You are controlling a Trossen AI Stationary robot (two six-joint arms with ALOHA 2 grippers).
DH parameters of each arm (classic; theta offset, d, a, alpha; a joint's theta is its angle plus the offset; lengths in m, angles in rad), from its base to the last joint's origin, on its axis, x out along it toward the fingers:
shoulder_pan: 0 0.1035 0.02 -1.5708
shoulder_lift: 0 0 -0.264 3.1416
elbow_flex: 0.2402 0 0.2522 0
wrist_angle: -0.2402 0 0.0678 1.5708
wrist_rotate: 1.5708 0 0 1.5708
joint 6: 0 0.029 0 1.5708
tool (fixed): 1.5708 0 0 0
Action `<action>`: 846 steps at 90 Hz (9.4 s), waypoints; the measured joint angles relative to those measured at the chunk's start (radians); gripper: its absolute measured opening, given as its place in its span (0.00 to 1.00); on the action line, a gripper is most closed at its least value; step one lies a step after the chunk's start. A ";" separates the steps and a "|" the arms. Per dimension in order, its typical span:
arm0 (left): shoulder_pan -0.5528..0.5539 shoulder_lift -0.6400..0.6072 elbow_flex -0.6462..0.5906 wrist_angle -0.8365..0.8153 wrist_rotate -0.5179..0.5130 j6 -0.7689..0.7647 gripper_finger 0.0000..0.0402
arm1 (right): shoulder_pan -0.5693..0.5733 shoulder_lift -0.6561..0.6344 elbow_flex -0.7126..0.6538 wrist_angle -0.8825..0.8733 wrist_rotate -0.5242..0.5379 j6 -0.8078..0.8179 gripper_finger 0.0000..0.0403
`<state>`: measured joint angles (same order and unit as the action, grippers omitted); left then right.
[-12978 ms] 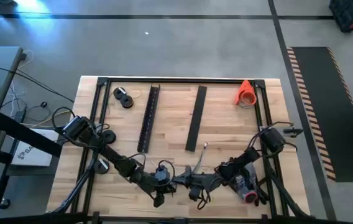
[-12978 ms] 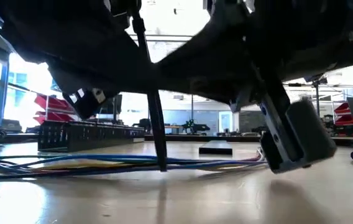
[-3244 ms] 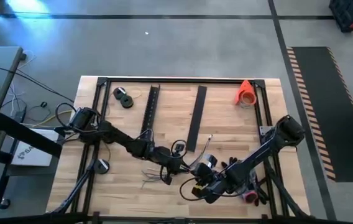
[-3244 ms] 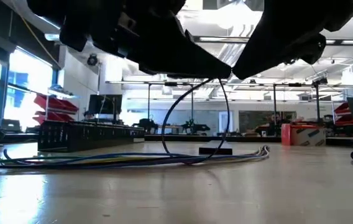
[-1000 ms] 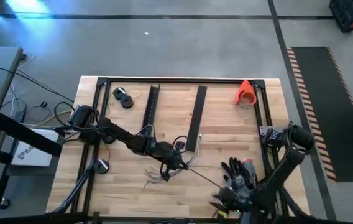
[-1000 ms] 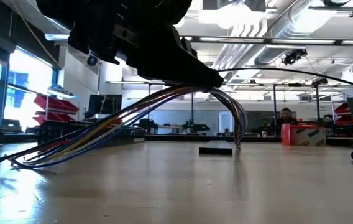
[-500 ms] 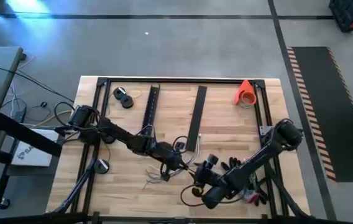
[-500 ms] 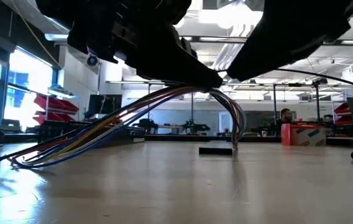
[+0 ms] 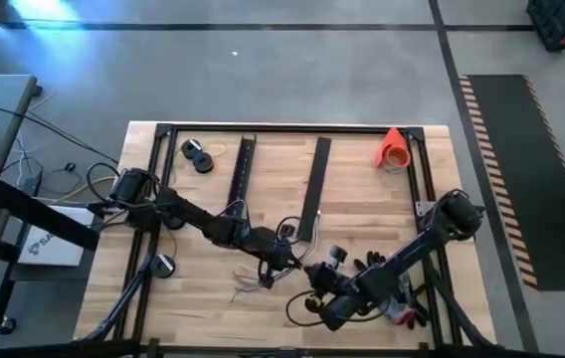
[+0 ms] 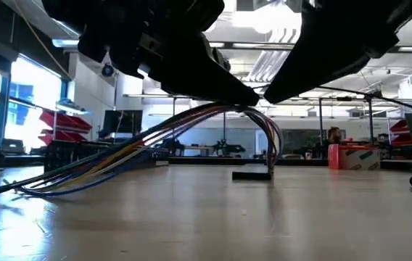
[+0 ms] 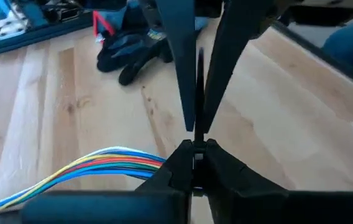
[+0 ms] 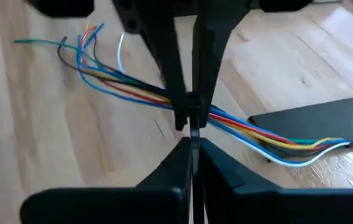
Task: Ziptie cables
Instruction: Wrap the cable wires using zip tie, then put the cable wires to the black cable duct
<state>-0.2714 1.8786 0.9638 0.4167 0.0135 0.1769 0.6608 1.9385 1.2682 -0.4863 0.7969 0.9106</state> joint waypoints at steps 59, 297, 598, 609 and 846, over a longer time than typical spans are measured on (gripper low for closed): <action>-0.003 0.030 0.000 0.062 0.045 -0.014 0.24 | 0.008 0.000 0.000 -0.001 -0.020 0.032 0.00; 0.446 -0.196 -0.144 -0.785 -0.100 -0.617 0.26 | 0.129 -0.003 0.000 -0.176 0.071 0.232 0.45; -0.224 0.108 0.328 -0.876 0.093 -0.584 0.01 | -0.077 -0.332 -0.309 0.112 -0.450 -0.689 0.45; -0.238 0.125 0.322 -0.874 0.079 -0.604 0.01 | -0.147 -0.254 -0.309 0.211 -0.593 -0.844 0.45; -0.566 0.089 0.277 -1.132 -0.192 -1.381 0.01 | 0.101 -0.466 -0.307 -0.271 -0.563 -0.289 0.00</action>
<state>-0.8377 1.9675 1.2404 -0.7156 -0.1787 -1.2039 0.7617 1.4722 0.9607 -0.7569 0.2342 0.6219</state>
